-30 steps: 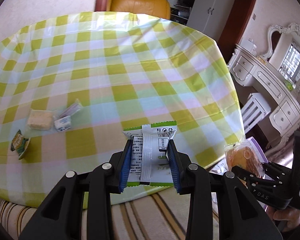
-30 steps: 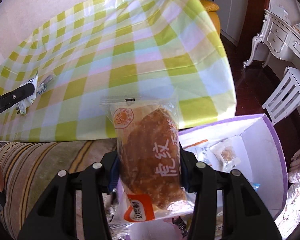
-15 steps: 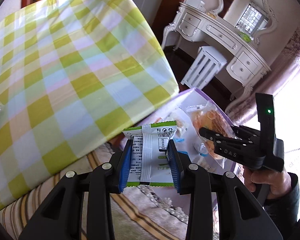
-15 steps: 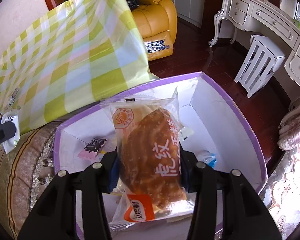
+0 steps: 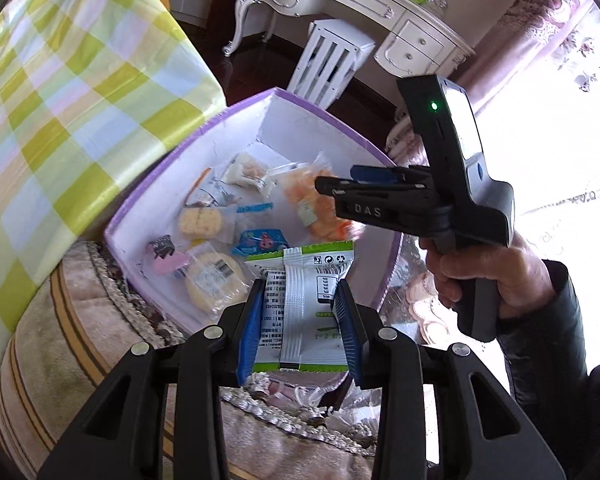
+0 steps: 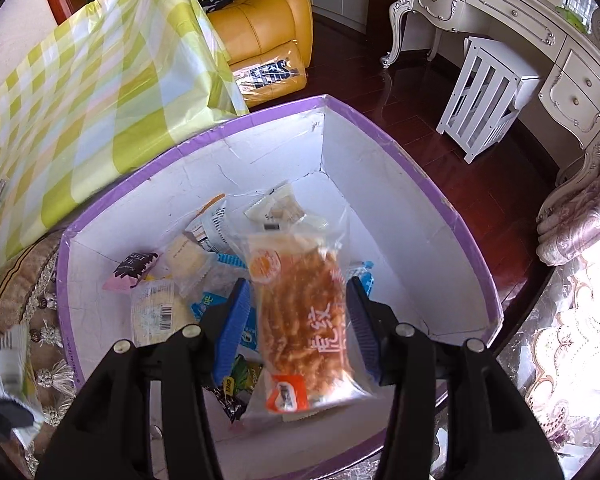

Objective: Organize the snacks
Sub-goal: 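Open both tools to drop the snacks into the white box, then move both tools back over the remaining snacks on the table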

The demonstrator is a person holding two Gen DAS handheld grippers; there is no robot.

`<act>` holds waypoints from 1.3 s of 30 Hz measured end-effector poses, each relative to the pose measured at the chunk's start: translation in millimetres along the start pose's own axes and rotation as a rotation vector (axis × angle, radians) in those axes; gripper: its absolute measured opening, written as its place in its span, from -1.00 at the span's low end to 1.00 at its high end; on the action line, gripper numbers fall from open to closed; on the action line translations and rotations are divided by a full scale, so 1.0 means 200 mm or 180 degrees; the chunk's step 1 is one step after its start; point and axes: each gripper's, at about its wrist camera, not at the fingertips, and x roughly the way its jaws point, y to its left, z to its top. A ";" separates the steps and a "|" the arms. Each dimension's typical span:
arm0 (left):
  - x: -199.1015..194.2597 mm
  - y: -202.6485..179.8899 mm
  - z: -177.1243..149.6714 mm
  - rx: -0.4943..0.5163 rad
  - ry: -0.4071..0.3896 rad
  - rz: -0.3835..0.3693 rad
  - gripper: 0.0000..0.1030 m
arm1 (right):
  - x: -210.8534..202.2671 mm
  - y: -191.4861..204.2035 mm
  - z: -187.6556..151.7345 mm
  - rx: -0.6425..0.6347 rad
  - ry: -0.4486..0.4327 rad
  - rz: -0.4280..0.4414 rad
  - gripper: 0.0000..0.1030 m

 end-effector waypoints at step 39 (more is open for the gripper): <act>-0.64 0.83 -0.34 -0.1504 -0.1043 0.1109 -0.04 | -0.22 0.77 0.18 -0.0759 -0.0308 0.0634 0.47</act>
